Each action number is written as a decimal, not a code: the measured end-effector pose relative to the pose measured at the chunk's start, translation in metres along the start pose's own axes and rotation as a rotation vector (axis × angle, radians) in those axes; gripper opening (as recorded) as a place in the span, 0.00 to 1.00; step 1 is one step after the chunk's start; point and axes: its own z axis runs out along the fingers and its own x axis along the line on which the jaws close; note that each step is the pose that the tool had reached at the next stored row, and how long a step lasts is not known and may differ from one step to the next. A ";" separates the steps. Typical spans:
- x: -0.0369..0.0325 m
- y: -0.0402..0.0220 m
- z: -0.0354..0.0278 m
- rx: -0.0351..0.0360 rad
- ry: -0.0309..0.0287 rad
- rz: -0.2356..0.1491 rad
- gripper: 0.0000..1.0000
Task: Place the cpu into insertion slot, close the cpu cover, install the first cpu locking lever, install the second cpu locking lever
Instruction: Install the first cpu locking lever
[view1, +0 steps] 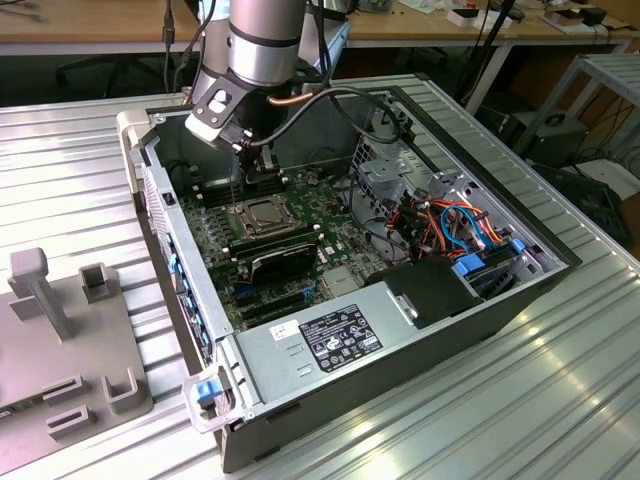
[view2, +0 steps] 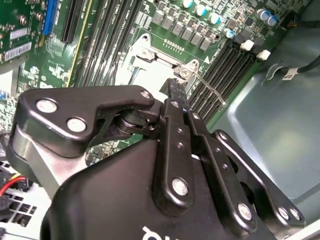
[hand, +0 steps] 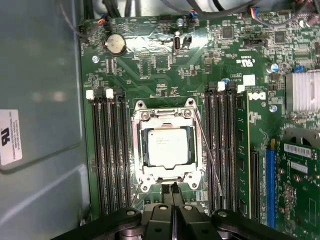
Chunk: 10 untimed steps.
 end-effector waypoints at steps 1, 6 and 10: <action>0.0000 0.0000 0.0000 0.0004 0.0002 0.019 0.11; 0.0000 0.0000 0.0000 0.0023 0.0014 0.108 0.11; 0.0000 0.0000 0.0001 0.0037 0.0022 0.171 0.11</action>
